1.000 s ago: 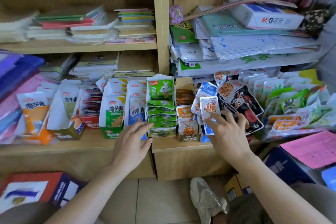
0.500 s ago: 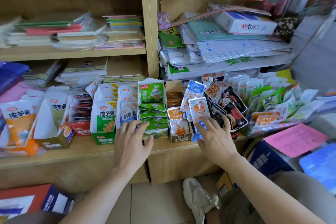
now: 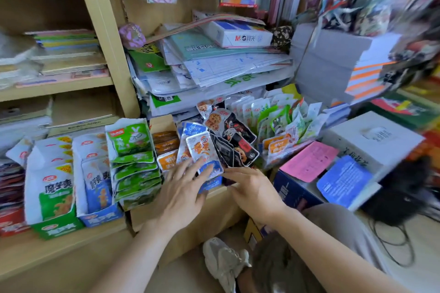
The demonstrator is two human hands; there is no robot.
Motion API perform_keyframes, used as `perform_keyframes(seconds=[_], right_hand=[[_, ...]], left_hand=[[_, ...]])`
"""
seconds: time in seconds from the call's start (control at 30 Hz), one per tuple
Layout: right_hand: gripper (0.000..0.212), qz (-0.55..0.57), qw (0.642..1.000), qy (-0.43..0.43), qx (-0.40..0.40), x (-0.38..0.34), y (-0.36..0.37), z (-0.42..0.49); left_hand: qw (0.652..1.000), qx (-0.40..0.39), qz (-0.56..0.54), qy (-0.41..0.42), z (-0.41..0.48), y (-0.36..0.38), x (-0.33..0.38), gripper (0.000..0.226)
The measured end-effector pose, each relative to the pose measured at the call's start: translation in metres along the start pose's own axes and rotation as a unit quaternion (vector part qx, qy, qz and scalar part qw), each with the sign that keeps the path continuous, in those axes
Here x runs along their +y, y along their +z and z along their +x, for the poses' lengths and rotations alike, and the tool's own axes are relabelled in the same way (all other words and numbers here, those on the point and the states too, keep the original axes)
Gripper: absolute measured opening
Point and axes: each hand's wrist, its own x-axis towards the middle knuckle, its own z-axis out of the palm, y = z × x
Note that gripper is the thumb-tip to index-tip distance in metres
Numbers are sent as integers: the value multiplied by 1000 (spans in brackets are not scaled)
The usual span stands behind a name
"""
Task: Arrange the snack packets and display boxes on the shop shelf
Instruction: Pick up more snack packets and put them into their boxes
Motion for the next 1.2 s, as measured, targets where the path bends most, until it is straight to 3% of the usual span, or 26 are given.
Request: perform_keyframes(seconds=[0.1,0.2,0.3,0.5,0.63,0.7,0.77,0.97,1.07,1.13,1.2], right_hand=[[22,59,990,72,109,16,-30,-2],[21,88,967,170,169,51,-61,11],[34,67,965,210,145,98,-81,22],[64,-101,989,93,45,136,-67,34],[32,-87,989,72,95,139,-62,39],[15,-15,990,113,86,139,-66,37],[12,50,981,161,96,140,-70,34],[5,197,918,212,272,126,-92,23],[5,341,844,217,352,122,-97,9],[3,436,794,216,364,117,-99,0],[4,500,767,222,335,109,-99,-5]], left_hand=[[1000,1,4,-20,11,7,8,51],[996,50,-37,-61,20,7,15,32],[991,90,-70,-64,28,5,27,27],[990,82,-94,-62,47,14,53,32],[993,43,-76,-85,46,25,54,32],[993,37,-77,-84,42,26,54,37],[992,37,-86,-82,39,26,55,43],[991,0,-119,-61,33,23,50,56],[988,-21,-144,-56,32,19,47,58],[983,-28,-168,-63,32,16,46,60],[975,-29,-204,-79,32,12,47,62]])
